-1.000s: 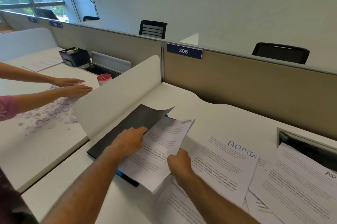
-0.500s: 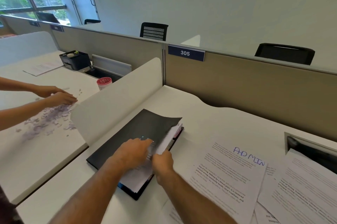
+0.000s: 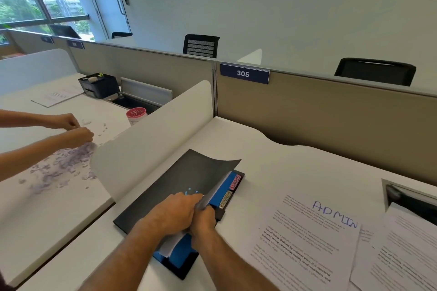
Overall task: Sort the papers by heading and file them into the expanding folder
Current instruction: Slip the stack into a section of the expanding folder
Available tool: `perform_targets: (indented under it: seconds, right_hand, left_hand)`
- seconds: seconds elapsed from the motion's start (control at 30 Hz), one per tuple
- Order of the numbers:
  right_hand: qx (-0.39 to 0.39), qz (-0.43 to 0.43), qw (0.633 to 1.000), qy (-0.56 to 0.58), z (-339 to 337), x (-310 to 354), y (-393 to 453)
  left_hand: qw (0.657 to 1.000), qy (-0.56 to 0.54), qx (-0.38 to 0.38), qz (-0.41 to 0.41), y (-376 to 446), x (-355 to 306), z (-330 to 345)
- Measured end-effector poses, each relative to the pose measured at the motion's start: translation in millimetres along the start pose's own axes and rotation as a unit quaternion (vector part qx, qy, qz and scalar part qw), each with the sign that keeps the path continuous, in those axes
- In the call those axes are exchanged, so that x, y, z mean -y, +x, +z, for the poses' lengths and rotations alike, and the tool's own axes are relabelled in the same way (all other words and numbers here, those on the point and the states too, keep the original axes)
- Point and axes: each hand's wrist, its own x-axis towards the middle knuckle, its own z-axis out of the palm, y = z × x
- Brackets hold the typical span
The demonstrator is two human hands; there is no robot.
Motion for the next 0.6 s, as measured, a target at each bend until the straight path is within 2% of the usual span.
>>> perform_targets:
  seconds: [0.2,0.33,0.5,0.6]
  right_hand:
    - [-0.021,-0.103,0.975,-0.196,-25,5,-3]
    - [-0.057,-0.151,0.926,-0.34,-53,3,-8]
    - [-0.086,-0.129,0.928,-0.338,-86,-1,-17]
    - [-0.053,-0.117,0.945,-0.302,-108,-1,-19]
  left_hand:
    - [0.998,-0.005,-0.054,0.01,-3,0,3]
    - [0.995,-0.018,-0.091,0.032,-8,-2,14]
    - [0.994,0.046,-0.094,-0.012,-15,-14,40]
    - [0.994,0.05,-0.098,-0.026,-21,-18,49]
